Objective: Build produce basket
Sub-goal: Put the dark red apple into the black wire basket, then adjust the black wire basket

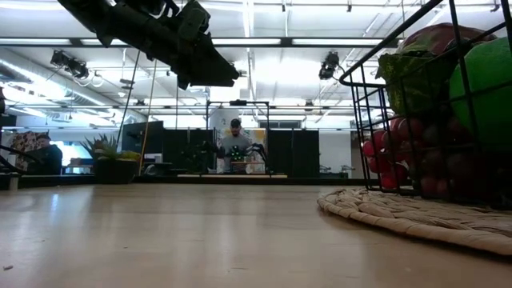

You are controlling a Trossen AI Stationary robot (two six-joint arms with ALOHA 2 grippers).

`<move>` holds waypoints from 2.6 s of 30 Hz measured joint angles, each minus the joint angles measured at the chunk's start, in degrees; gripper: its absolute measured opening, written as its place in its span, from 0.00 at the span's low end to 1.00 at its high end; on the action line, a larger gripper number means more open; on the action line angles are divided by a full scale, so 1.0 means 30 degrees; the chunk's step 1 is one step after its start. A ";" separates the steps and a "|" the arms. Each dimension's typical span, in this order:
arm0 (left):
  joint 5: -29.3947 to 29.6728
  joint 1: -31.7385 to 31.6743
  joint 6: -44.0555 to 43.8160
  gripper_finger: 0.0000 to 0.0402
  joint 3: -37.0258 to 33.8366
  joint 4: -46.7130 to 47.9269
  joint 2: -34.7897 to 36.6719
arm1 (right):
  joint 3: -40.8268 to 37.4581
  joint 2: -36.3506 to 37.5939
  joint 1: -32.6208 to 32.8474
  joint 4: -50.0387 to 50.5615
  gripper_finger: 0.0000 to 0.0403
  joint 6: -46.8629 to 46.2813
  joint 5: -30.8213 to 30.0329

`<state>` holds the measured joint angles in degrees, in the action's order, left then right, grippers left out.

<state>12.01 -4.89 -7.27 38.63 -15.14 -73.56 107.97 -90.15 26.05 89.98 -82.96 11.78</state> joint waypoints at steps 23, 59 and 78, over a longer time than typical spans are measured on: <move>-0.0007 -0.0006 -0.1546 0.43 0.0000 -0.0765 0.0007 | -0.5682 -0.0212 0.4562 0.0018 0.75 -0.4082 0.0806; 0.0000 0.1836 -0.2390 0.43 0.0000 -0.0714 0.0007 | -1.0026 -0.0263 1.0839 -0.2784 0.69 0.0094 -0.0103; 0.0000 0.1814 -0.2353 0.43 0.0000 -0.0663 0.0002 | -1.1129 -0.0246 1.0868 -0.5602 0.69 -0.0004 0.0361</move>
<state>12.01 0.56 -14.33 38.63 -17.12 -73.55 74.59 -90.88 58.65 73.17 -82.97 12.87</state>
